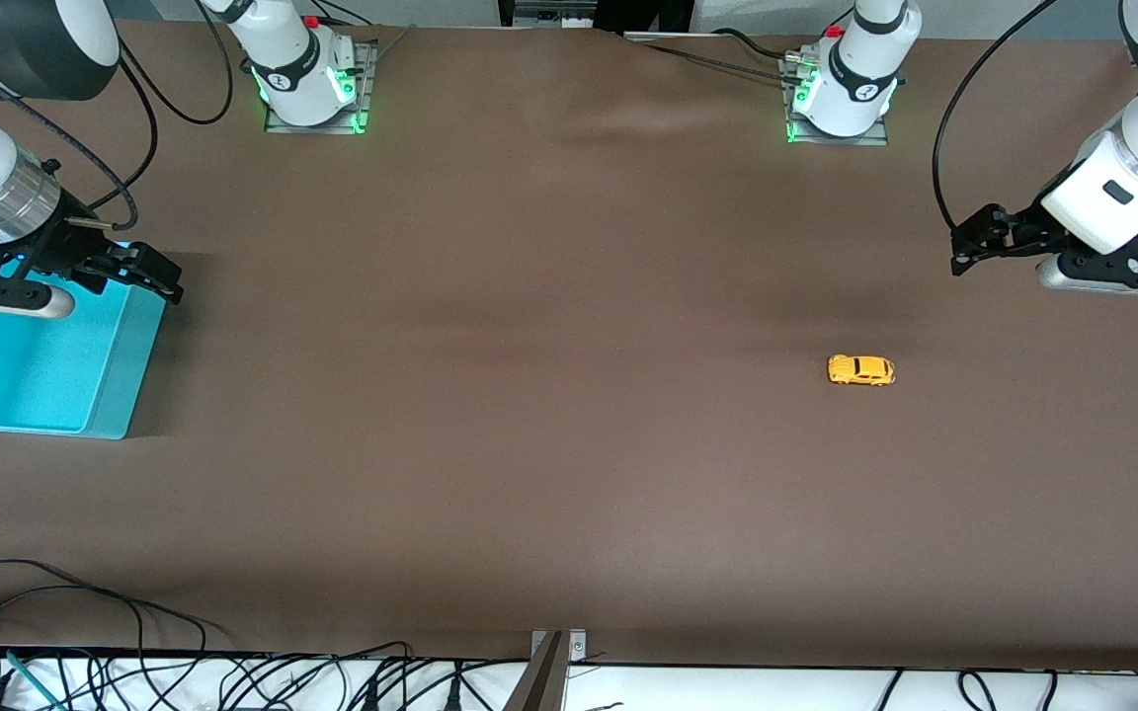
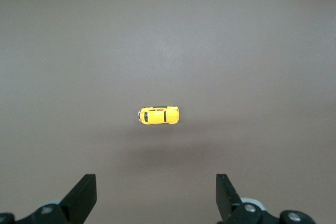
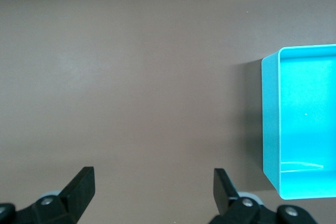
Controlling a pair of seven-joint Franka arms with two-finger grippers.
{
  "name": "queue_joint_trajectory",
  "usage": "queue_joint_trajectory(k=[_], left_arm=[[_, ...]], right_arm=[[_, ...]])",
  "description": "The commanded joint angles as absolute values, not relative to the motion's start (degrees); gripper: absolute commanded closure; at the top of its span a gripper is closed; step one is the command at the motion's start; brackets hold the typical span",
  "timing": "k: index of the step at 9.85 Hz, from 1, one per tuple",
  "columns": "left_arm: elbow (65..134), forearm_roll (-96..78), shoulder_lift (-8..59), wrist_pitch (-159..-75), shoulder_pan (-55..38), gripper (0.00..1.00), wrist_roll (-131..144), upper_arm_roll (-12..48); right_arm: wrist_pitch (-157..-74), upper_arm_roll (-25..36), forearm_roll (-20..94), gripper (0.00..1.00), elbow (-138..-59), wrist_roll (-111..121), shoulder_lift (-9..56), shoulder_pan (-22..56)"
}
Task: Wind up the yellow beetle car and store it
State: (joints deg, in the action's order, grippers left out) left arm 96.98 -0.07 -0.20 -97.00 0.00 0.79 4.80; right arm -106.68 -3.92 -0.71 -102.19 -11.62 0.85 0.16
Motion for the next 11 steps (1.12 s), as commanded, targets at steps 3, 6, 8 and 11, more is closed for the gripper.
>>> queue_joint_trajectory(k=[3,6,8,11], left_arm=[[96.86,-1.32,-0.97,-95.98,0.18,0.0,1.32,5.27],[96.86,-1.23,-0.97,-95.98,0.18,0.0,1.32,5.27],[96.77,-1.23,-0.88,-95.98,0.18,0.0,1.32,5.27],[96.77,-1.23,-0.97,-95.98,-0.18,0.0,1.67,5.45]], right_arm=[[-105.56,-3.78,-0.88,0.0,-101.34,-10.98,0.62,0.09],[-105.56,-3.87,-0.97,0.0,-101.34,-10.9,0.62,0.09],[-104.86,-3.87,-0.97,0.0,-101.34,-11.16,0.7,0.09],[-104.94,-3.69,-0.88,0.0,-100.9,-10.9,1.14,-0.09]])
